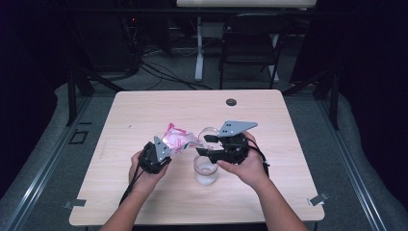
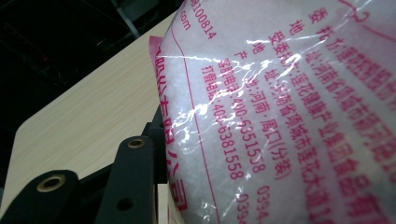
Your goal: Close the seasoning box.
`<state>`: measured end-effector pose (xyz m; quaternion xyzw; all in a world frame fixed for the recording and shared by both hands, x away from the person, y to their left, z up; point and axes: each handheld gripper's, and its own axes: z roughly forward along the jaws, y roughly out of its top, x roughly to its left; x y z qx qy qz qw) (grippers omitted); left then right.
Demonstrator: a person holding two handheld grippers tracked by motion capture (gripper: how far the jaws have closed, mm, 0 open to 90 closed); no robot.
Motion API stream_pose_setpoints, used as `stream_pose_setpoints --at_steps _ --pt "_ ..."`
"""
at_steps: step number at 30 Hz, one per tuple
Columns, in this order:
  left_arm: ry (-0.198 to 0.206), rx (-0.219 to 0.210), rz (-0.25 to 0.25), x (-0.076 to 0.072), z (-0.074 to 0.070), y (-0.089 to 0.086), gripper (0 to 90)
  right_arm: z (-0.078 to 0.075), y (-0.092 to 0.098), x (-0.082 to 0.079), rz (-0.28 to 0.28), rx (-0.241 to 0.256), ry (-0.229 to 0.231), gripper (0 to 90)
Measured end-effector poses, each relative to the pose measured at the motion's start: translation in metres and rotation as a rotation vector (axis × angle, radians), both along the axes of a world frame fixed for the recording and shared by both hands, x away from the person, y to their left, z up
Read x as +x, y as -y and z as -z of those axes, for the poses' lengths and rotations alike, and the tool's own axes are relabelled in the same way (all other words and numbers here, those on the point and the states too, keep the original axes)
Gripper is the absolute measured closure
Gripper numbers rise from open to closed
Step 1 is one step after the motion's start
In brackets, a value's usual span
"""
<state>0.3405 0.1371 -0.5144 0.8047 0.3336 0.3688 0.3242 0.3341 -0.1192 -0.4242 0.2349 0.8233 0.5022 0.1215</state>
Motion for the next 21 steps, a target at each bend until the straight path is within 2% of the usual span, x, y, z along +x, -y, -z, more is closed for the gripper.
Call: stream_pose_setpoints --at_steps 6,11,15,21 --pt "0.023 0.040 0.017 -0.003 0.000 0.007 60.2 -0.001 0.000 -0.002 -0.004 0.001 0.003 51.1" --pt "0.039 0.078 0.024 -0.005 -0.001 0.010 60.2 -0.001 -0.002 -0.005 -0.020 -0.018 0.013 53.7" --pt "0.048 0.094 0.030 -0.006 -0.001 0.012 60.2 -0.001 -0.003 -0.008 -0.038 -0.021 0.029 55.9" --pt "0.059 0.118 0.036 -0.006 0.001 0.015 60.2 0.000 -0.004 -0.008 -0.044 -0.032 0.026 58.8"
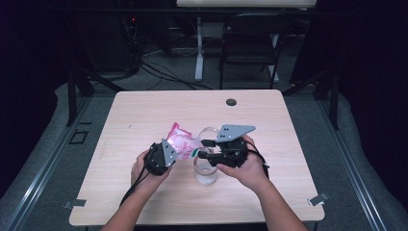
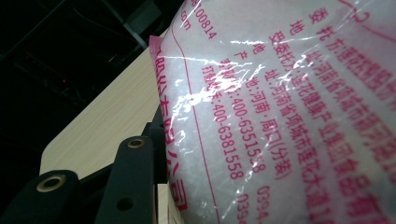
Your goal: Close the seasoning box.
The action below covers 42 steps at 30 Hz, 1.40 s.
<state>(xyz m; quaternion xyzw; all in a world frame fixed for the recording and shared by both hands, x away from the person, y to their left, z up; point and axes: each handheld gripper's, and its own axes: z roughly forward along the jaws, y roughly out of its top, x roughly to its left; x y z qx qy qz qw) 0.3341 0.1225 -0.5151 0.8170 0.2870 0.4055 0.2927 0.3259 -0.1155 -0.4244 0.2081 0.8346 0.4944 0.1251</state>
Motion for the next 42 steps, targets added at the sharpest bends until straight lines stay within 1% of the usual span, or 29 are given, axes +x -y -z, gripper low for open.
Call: stream_pose_setpoints --at_steps 4,9,17,20,25,29,32,37,42 --pt "0.008 0.012 0.003 -0.001 0.000 0.001 60.2 0.001 0.000 0.000 -0.006 -0.009 -0.004 60.5" --pt "0.020 0.032 0.009 -0.002 -0.002 0.002 60.2 0.003 -0.002 0.001 -0.022 -0.009 -0.021 63.8" --pt "0.047 0.067 0.016 -0.004 -0.004 0.005 60.3 0.007 -0.005 0.000 -0.041 -0.027 -0.036 72.0" --pt "0.054 0.072 0.018 -0.004 -0.004 0.005 60.2 0.007 -0.005 0.000 -0.040 -0.035 -0.039 75.8" --pt "0.078 0.095 0.016 -0.006 -0.004 0.005 60.2 0.008 -0.005 0.000 -0.050 -0.034 -0.051 80.7" --pt "0.102 0.101 0.014 -0.007 -0.006 0.004 60.3 0.009 -0.006 -0.001 -0.052 -0.025 -0.053 84.3" --pt "0.114 0.111 0.013 -0.008 -0.006 0.003 60.3 0.009 -0.006 -0.001 -0.059 -0.037 -0.054 86.5" --pt "0.140 0.139 0.012 -0.010 -0.008 0.003 60.3 0.010 -0.006 -0.001 -0.067 -0.036 -0.065 89.2" --pt "0.172 0.166 0.016 -0.010 -0.009 0.004 60.3 0.011 -0.006 0.000 -0.072 -0.036 -0.070 89.9"
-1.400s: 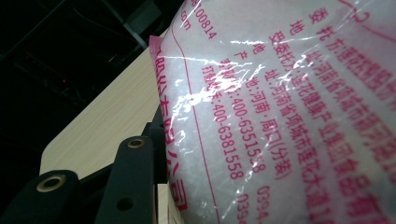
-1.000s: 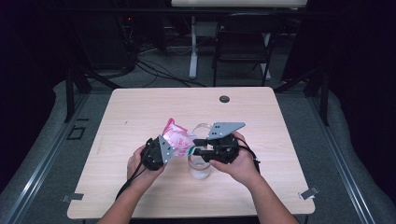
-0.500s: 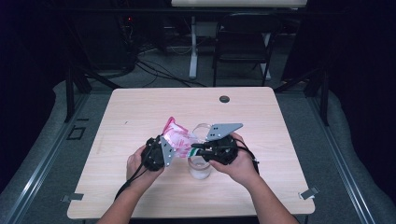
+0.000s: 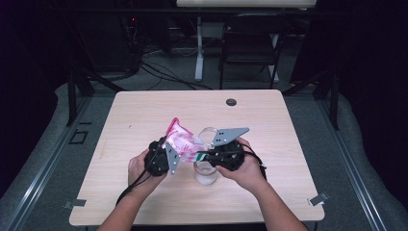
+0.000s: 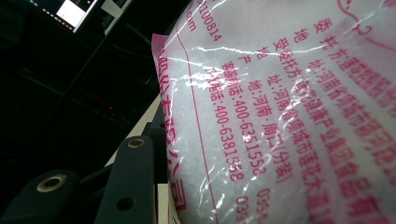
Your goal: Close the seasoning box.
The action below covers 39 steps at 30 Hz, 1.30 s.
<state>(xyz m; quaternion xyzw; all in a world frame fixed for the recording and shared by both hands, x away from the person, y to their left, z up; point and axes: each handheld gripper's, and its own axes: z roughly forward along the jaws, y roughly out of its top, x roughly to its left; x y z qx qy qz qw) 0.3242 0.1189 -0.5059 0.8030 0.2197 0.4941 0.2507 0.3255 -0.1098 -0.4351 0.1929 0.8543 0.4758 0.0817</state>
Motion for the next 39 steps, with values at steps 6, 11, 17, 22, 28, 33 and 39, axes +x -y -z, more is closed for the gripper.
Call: stream_pose_setpoints --at_steps 6,11,17,22,28,33,39 --pt "0.020 0.019 0.004 0.0000 -0.0013 0.0011 60.3 -0.0002 0.0009 -0.0001 0.000 -0.004 0.002 90.0" --pt "0.031 0.035 0.004 -0.0004 -0.0029 0.0017 60.3 -0.0002 0.0018 0.0002 -0.002 -0.005 -0.001 90.0" --pt "0.043 0.063 0.010 -0.0005 -0.0052 0.0019 60.3 0.0001 0.0025 0.0004 0.000 -0.006 -0.001 90.0" --pt "0.061 0.081 0.013 -0.0006 -0.0067 0.0022 60.4 0.0002 0.0027 0.0002 -0.001 -0.007 0.000 90.0" --pt "0.088 0.108 0.015 -0.0020 -0.0062 0.0030 60.3 0.0010 0.0032 0.0003 -0.002 -0.011 0.000 89.9" --pt "0.114 0.136 0.015 -0.0040 -0.0053 0.0029 60.3 0.0018 0.0030 0.0002 -0.011 -0.028 0.004 89.9" --pt "0.139 0.174 0.014 -0.0061 -0.0045 0.0031 60.4 0.0030 0.0025 0.0003 -0.017 -0.043 0.002 89.9"
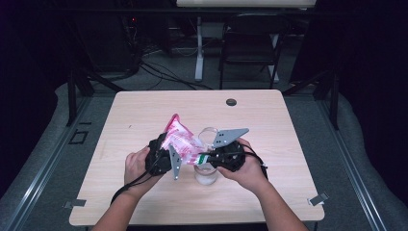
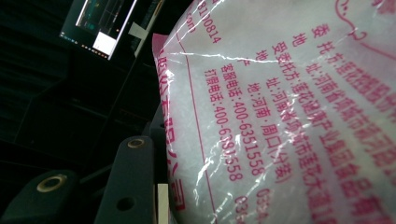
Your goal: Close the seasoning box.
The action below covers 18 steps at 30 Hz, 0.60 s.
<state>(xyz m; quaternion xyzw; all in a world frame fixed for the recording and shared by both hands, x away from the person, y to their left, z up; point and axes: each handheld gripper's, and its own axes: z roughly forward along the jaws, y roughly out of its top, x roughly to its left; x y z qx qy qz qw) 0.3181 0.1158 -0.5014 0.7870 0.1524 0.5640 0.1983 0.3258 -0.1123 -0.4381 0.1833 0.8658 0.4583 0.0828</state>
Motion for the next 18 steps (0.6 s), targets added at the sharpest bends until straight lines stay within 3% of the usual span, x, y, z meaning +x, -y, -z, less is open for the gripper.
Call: stream_pose_setpoints --at_steps 4,18 --pt "0.006 0.006 0.002 -0.0004 0.0010 0.0004 60.4 0.0010 -0.0002 0.0002 -0.001 -0.001 0.001 89.9" --pt "0.051 0.092 -0.001 -0.0036 0.0000 0.0018 60.4 0.0039 -0.0001 0.0020 -0.002 -0.013 -0.005 89.8"
